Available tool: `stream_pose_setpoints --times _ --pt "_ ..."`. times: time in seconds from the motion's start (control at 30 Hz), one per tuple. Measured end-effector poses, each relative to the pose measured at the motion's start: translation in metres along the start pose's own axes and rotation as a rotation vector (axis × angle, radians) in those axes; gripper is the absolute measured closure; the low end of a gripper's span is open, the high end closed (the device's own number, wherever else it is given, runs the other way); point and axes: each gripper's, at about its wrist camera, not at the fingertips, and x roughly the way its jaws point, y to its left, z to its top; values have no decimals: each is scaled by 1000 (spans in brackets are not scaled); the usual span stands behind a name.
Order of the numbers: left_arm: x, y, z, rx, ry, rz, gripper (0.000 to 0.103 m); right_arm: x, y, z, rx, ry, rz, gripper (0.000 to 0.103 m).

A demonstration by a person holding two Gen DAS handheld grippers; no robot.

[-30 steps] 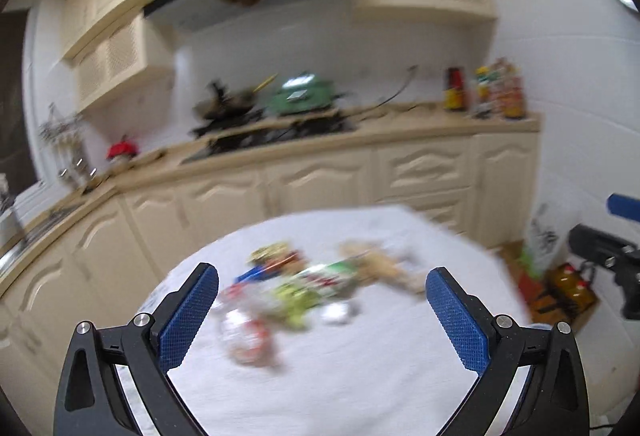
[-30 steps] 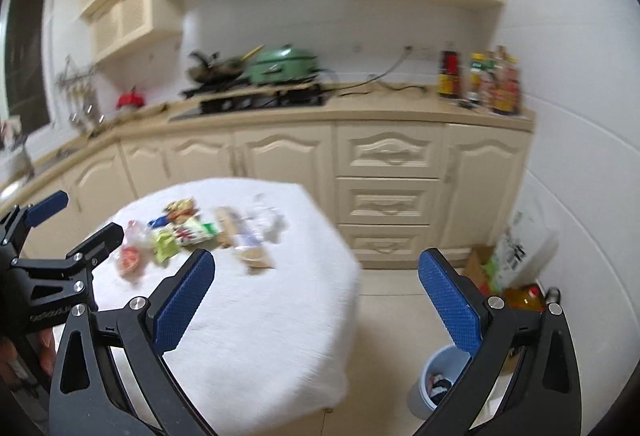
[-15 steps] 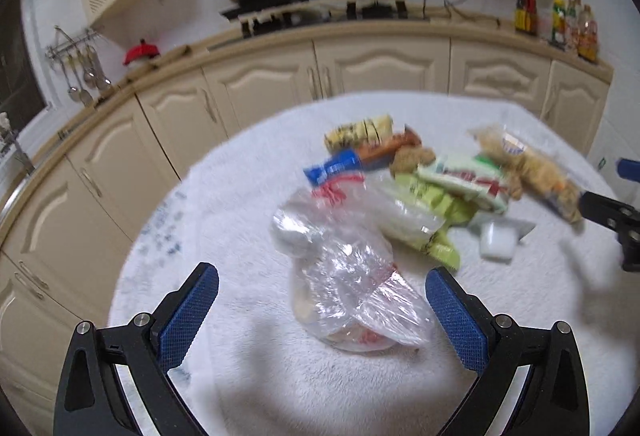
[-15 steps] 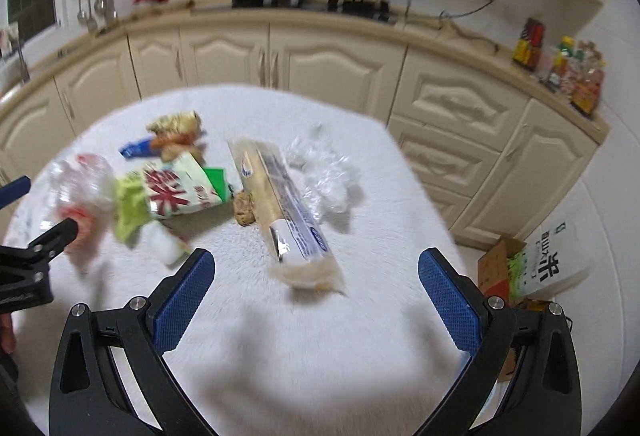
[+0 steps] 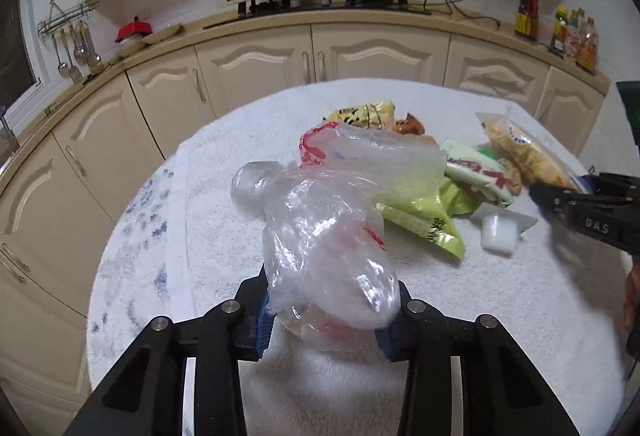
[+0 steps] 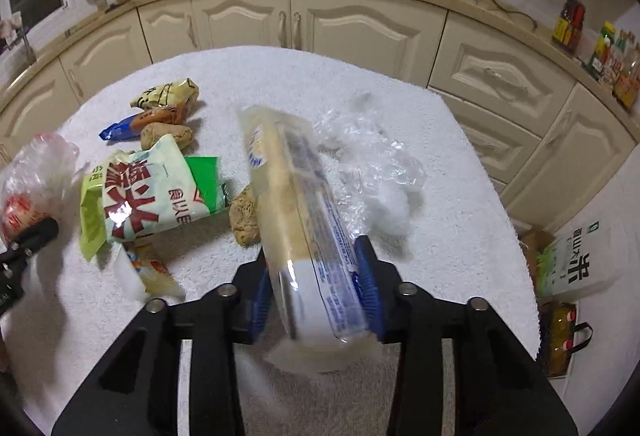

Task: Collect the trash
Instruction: 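Carry the clear bag and bread bag to the blue bin and release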

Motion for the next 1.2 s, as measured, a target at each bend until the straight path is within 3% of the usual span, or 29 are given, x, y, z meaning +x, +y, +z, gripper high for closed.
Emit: stream_pose_setpoints --times 0.3,0.5,0.67,0.87,1.0,1.2 --pt "-64 -25 -15 -13 -71 -51 67 -56 -6 -30 55 -106 114 72" --pt "-93 -94 -14 65 -118 -116 67 -114 -35 -59 123 -211 158 72" --pt "-99 -183 -10 177 -137 -264 67 -163 -94 -104 225 -287 115 72" --pt "-88 -307 -12 305 -107 -402 67 -202 -182 -180 377 -294 -7 72" --pt "-66 -385 -18 415 -59 -447 67 -207 -236 -230 484 -269 -65 72" --pt "-21 -492 -35 561 17 -475 67 -182 -301 -300 642 -211 -106 72"
